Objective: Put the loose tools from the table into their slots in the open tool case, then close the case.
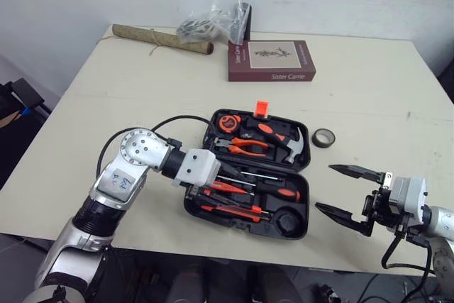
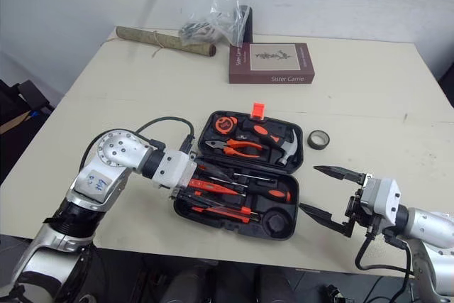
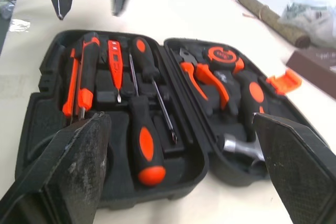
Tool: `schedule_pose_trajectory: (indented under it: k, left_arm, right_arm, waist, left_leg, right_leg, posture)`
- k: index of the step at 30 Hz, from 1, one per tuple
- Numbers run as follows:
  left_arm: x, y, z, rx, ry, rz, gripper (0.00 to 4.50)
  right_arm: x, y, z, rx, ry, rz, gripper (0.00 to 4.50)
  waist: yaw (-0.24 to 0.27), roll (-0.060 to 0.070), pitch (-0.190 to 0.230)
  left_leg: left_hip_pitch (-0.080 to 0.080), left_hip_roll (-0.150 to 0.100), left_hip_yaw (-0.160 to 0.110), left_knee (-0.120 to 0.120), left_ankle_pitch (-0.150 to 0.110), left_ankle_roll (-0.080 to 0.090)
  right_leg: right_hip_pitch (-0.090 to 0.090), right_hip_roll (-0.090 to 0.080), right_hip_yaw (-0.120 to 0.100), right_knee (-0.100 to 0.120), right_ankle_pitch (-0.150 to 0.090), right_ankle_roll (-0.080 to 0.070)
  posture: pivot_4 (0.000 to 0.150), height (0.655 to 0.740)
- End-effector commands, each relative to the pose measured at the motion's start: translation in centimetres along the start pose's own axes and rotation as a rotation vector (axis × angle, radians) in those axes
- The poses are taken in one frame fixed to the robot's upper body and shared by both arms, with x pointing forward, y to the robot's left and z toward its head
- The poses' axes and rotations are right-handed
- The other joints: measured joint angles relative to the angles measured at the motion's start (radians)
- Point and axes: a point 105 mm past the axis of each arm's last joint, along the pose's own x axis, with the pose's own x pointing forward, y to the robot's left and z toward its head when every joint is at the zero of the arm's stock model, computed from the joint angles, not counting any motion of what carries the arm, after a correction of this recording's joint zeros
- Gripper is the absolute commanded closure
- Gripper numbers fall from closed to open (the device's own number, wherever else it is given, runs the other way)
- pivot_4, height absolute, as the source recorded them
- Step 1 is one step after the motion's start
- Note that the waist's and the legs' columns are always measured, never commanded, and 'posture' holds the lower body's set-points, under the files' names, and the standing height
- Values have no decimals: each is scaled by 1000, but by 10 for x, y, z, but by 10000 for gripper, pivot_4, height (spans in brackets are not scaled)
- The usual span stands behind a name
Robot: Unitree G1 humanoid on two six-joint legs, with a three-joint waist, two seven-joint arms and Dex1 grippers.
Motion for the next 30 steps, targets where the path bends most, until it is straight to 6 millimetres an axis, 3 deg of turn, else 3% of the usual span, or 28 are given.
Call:
schedule_pose_trajectory:
  k: [1, 3, 11, 17, 20, 26, 30]
  left_arm:
    - [4, -3, -6, -33, -58, 38, 35407]
    - [9, -11, -16, -47, -49, 26, 44705]
    - [25, -22, -45, -83, 49, 26, 44705]
    - [29, -23, -66, -170, 127, 78, 44705]
    - [31, -34, -78, -275, 187, 46, 44705]
    - [34, -52, -83, -311, 240, -30, 44705]
    - [35, -42, -73, -279, 155, 43, 44705]
  right_arm:
    - [0, 2, 0, -24, -18, -2, 0]
    - [0, 1, 0, -36, -30, -7, 0]
    - [-8, 0, -10, -33, -34, -8, 0]
    - [-11, 1, -13, -31, -35, -5, 0]
    - [-11, 3, -12, -20, -36, -3, 0]
    - [-12, 5, -11, -16, -30, -10, 0]
    - [-16, 3, -11, -25, -13, -43, 0]
  waist:
    - [0, 0, 0]
    - [0, 0, 0]
    - [1, 0, 0]
    - [3, 1, -1]
    - [3, 2, -1]
    - [-1, 4, -3]
    - [-1, 4, -3]
  left_leg:
    - [0, 0, 0, 0, 0, 0]
    - [0, 0, 0, 0, 0, 0]
    - [0, 0, 0, 0, 0, 1]
    - [3, -1, 0, 1, -1, 2]
    - [5, -1, 0, 1, -2, 4]
    - [6, 0, 0, 0, -2, 3]
    - [7, 0, 0, -1, -2, 3]
  right_leg:
    - [0, 0, 0, 0, 0, 0]
    - [0, 0, 0, 0, 0, 0]
    - [0, 0, 0, 0, 0, 0]
    - [4, -1, 0, 0, 0, 1]
    - [7, -2, 0, -1, 1, 1]
    - [7, -1, 0, -1, 1, 1]
    - [7, -1, 0, -2, 1, 1]
  posture:
    - [1500, 7400]
    - [1500, 7400]
    - [1500, 7400]
    - [1500, 7400]
    - [1500, 7400]
    - [1500, 7400]
    - [1500, 7400]
